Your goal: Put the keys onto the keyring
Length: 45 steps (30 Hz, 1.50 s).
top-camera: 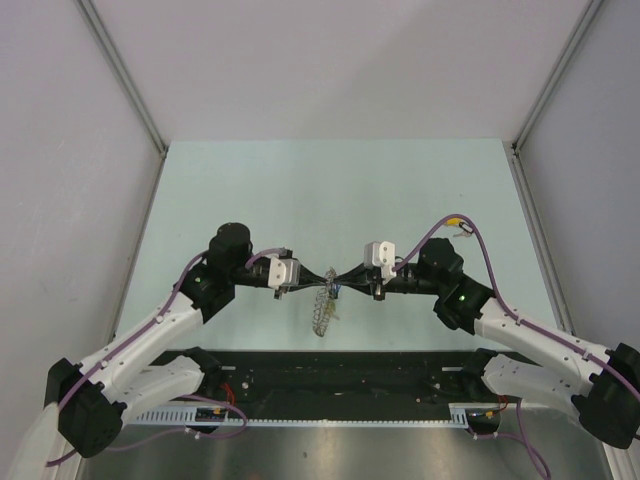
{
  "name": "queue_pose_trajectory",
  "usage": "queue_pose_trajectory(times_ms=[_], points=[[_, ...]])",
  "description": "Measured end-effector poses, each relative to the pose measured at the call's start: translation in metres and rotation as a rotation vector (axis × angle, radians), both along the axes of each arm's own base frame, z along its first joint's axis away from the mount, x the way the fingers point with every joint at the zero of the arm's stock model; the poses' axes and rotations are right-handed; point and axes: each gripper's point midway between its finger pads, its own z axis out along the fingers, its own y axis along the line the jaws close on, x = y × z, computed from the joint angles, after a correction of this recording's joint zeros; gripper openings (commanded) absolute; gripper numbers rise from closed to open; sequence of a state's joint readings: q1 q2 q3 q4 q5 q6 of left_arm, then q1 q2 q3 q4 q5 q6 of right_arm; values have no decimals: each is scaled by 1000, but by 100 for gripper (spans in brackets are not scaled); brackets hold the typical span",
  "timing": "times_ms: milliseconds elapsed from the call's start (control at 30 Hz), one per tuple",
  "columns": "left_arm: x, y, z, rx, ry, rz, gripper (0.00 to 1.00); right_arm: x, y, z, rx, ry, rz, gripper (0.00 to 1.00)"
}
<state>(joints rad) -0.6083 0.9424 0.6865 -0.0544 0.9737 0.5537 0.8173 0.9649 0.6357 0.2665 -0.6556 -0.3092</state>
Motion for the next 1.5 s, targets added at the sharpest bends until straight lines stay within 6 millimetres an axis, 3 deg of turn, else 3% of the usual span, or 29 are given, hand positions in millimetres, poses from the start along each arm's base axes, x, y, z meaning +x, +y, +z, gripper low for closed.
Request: queue_pose_trajectory(times_ms=[1200, 1500], points=[[2, -2, 2, -11, 13, 6, 0, 1, 1, -5, -13, 4, -3, 0], [3, -2, 1, -9, 17, 8, 0, 0, -2, 2, 2, -10, -10, 0]])
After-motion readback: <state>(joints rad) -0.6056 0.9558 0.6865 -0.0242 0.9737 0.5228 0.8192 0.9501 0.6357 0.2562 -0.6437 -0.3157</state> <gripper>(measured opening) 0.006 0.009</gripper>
